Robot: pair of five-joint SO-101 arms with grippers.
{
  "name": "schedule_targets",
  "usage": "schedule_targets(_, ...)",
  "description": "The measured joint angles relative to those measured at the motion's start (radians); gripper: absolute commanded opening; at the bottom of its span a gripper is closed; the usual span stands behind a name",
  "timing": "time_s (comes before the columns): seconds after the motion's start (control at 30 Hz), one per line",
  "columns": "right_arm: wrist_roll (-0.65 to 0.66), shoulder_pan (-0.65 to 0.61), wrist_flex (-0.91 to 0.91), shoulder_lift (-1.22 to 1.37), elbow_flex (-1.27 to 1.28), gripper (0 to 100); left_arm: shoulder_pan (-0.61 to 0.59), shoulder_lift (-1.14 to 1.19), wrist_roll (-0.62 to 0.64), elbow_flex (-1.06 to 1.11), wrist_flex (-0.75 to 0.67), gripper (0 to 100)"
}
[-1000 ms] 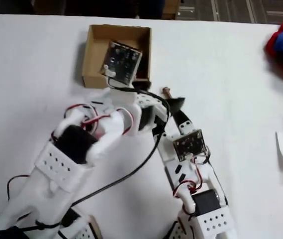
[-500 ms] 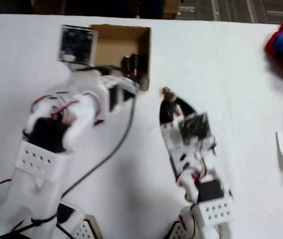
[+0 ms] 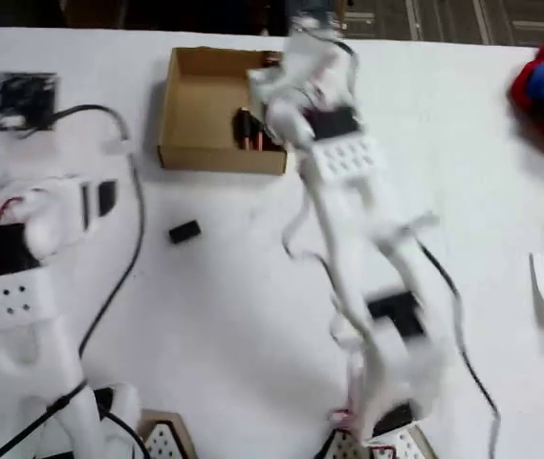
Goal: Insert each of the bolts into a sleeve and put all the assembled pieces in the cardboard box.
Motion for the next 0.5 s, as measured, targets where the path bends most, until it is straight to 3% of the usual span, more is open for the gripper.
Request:
schedule_targets(0.17, 0.0, -0.044, 0.098, 0.557, -0.694, 2.2, -0.135, 0.0, 0.0, 0.044, 0.029, 26)
schedule_targets(0.27, -0.006, -0.077, 0.103, 0.784, -0.987, 2.2, -0.176, 0.0, 0.0, 0.069, 0.029, 26)
schedule_targets(0.5, -0.089, -0.077, 0.069, 0.859, -1.023, 2.2, -0.186, 0.0, 0.0, 0.091, 0.031, 26)
